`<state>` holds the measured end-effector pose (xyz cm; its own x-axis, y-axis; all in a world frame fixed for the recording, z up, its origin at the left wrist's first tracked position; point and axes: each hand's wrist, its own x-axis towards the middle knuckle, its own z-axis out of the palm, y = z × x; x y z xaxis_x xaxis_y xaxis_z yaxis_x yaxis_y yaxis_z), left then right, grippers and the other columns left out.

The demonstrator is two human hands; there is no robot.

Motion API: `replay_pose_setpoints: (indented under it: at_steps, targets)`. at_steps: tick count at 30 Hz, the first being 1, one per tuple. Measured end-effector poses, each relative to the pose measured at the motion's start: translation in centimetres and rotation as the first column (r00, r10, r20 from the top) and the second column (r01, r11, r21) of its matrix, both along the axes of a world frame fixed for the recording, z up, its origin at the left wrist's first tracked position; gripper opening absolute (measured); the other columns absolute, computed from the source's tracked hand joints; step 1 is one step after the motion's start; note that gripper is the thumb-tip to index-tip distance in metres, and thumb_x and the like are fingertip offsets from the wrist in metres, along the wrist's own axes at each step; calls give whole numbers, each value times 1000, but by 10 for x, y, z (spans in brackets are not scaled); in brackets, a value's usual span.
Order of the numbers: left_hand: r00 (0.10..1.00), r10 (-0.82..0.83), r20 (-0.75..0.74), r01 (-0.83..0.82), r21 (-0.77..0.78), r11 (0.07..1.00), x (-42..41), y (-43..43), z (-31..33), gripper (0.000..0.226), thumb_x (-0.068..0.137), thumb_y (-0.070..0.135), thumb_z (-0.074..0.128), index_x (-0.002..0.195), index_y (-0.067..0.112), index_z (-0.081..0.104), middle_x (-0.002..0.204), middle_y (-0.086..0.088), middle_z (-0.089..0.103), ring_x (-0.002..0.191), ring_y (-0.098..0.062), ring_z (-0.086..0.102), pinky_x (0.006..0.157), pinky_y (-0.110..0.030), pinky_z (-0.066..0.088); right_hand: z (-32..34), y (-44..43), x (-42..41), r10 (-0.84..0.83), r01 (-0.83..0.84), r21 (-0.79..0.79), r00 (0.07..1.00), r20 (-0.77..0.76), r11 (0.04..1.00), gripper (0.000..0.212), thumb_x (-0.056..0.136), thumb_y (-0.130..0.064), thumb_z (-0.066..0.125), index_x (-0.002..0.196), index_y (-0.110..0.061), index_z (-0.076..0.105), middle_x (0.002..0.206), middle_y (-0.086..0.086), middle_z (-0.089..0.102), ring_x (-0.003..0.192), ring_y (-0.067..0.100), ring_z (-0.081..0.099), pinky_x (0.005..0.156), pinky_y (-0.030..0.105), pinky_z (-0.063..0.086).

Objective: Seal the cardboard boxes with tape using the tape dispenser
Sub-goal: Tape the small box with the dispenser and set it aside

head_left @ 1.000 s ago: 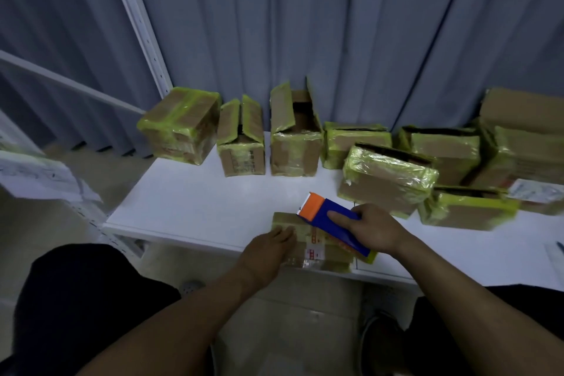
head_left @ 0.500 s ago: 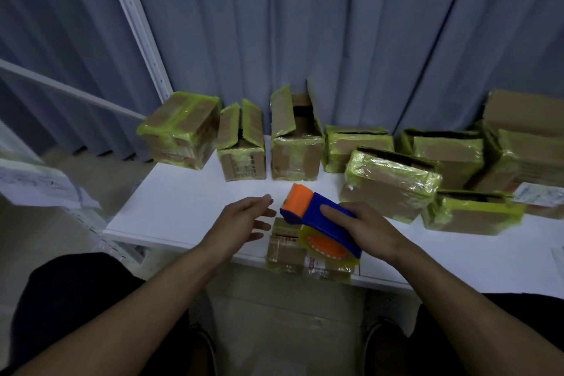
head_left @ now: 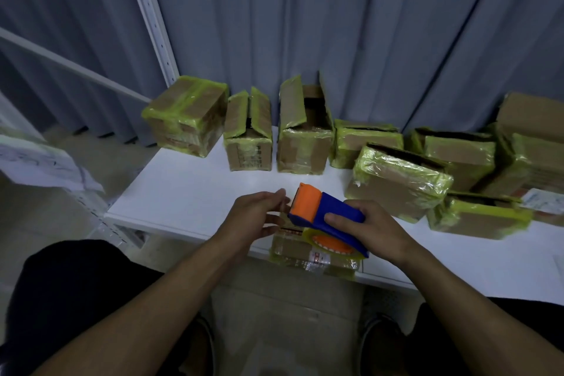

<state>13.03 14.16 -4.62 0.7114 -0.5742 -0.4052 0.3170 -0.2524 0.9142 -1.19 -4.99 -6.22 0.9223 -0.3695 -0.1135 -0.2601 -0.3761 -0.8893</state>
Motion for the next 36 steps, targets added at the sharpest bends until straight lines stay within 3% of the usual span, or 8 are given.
replay_pose_setpoints:
  at_steps: [4,7,12,17,22,25,31,36]
  targets:
    - [996,28,-86,-29,-9,1000,1,2,1,43,96,53,53,98,16,75,93,1,77,87,-20,67,78,-34,51,-3,-1,-2,-3,3,2,1000,-2,1000,75,67,-78,69,88,-6,70,78,13,71,72,34,69,65,36,50]
    - [999,4,-46,-3,19,1000,7,7,0,40,93,53,59,99,17,75,93,2,76,89,-20,68,78,-33,53,-3,-1,-1,-3,3,6,1000,-1,1000,73,67,-77,70,87,-7,70,75,11,70,69,32,68,64,33,48]
    - [996,-51,68,47,54,997,5,8,-6,10,93,29,68,93,22,76,86,7,75,84,-16,69,78,-32,55,-4,1,4,6,-6,6,1000,5,1000,74,66,-77,71,88,-6,71,75,11,70,70,33,68,64,33,48]
    - [998,-25,65,22,43,999,5,8,-10,18,96,32,63,92,20,77,84,6,75,75,-11,67,74,-30,55,-4,2,5,10,-10,-24,1000,-1,1000,87,59,-89,69,86,-7,72,75,12,70,71,35,68,64,36,48]
    - [948,-40,315,2,119,993,10,9,-22,17,95,33,64,88,24,77,79,13,73,71,1,65,68,-21,50,-4,3,5,-22,19,-115,999,-31,993,59,74,-70,74,75,-11,71,67,6,67,63,26,66,59,29,47]
    - [932,-56,359,0,153,988,16,6,-27,16,95,28,65,92,18,77,83,9,74,74,6,64,71,-21,48,-3,5,7,-25,13,-159,997,-71,987,54,73,-68,73,70,-15,69,61,1,64,55,14,62,55,22,45]
    - [938,50,342,-104,141,984,45,9,-31,15,94,23,67,83,17,76,89,9,73,91,-1,64,73,-14,43,6,-7,11,-57,22,-261,990,-128,965,56,75,-71,69,64,-16,65,51,-10,60,46,4,57,48,13,40]
    - [966,113,233,-163,209,964,57,14,-57,19,94,28,68,78,18,72,100,0,72,104,-19,64,94,-32,47,4,-17,16,-73,-32,-425,970,-230,905,74,73,-86,53,67,-13,65,57,4,63,49,11,58,56,25,43]
